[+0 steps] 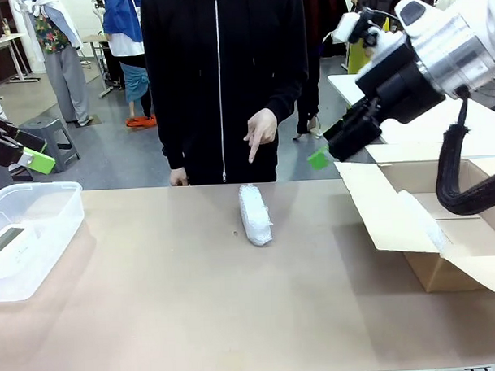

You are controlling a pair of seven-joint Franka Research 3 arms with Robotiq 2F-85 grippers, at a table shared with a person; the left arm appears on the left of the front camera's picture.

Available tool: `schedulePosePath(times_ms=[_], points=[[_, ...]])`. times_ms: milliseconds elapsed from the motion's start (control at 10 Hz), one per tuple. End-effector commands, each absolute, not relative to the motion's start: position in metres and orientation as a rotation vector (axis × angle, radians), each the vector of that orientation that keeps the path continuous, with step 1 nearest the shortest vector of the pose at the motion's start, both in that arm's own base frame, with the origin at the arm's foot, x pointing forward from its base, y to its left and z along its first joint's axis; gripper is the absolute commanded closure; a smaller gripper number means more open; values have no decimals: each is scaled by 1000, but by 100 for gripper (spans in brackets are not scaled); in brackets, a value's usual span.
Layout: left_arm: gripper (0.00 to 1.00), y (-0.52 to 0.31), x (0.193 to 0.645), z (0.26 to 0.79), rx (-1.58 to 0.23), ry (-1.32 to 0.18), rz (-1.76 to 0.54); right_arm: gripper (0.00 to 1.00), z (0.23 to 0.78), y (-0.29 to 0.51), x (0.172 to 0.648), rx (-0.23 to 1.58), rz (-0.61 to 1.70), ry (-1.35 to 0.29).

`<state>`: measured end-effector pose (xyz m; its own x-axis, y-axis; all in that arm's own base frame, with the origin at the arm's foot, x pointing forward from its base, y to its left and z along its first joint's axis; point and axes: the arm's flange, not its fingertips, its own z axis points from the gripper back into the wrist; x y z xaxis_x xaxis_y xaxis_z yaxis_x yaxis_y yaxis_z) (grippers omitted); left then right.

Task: Separate and place wrapped and unwrapped clocks.
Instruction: Pick up the Digital clock indicated by the person.

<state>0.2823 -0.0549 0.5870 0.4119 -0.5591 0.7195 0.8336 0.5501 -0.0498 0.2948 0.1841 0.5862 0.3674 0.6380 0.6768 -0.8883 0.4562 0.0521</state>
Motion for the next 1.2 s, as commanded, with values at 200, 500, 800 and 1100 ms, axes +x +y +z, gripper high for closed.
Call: schedulePosePath(times_ms=[200,500,800,1100], points=[[0,-55,282,586,-440,-708,-928,0,606,333,365,327,557,-255],[0,-55,282,586,-440,-708,-928,0,554,374,399,186,380,-120],[0,-55,282,586,-440,-708,-928,0,494,353,431,129,334,-156],[0,-55,282,586,-440,-708,-928,0,445,319,464,56,352,-229]])
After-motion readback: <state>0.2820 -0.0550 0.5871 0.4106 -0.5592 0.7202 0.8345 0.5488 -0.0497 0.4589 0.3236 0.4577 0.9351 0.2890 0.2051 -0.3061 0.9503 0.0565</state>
